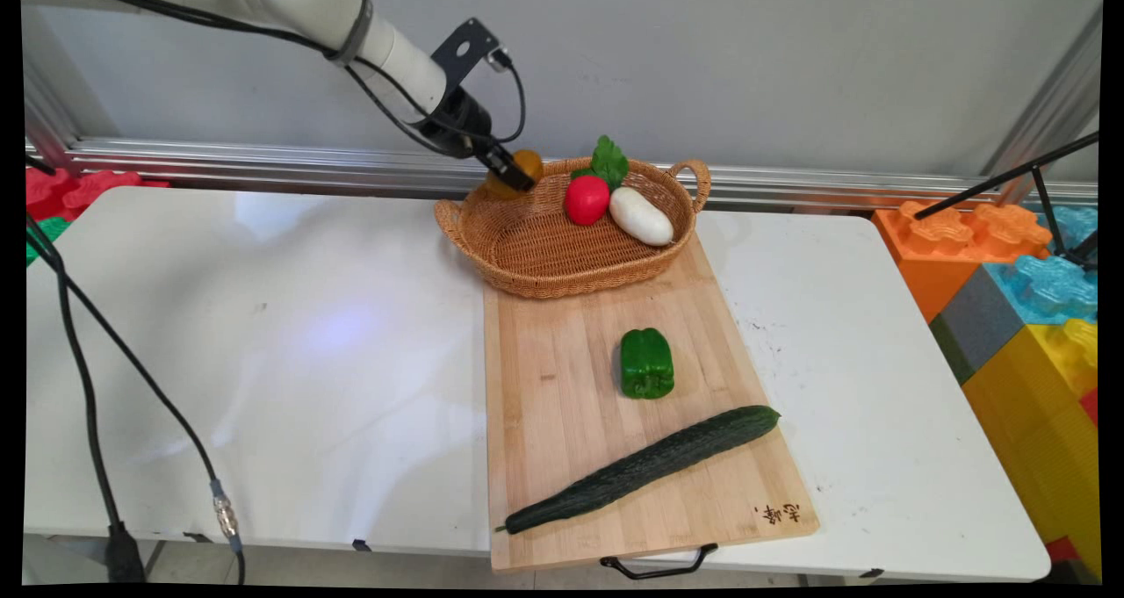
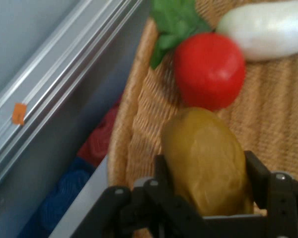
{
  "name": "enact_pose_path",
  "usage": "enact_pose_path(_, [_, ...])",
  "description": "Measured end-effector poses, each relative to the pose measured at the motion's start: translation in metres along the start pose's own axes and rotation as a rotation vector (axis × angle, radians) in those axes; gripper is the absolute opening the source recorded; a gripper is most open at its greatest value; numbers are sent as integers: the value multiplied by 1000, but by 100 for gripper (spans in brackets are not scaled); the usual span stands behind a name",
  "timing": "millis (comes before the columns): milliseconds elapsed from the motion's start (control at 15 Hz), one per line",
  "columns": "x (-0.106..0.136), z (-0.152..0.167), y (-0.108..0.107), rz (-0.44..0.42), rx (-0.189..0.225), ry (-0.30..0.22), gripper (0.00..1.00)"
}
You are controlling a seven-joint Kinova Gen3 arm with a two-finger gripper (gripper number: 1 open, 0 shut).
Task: Place the picked object in the vegetable basket
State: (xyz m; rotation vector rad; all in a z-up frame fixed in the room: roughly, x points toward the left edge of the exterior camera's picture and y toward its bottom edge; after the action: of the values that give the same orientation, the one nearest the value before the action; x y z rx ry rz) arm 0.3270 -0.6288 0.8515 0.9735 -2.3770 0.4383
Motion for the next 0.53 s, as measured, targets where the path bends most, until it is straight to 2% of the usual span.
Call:
enact_pose_path(400, [-18,26,-15,5,-50,-26,0])
enact_pose_path(467, [-19,28,-15,6,-59,-22,100])
enact_pose_path(533, [-19,30,-14,5,-67,-16,100])
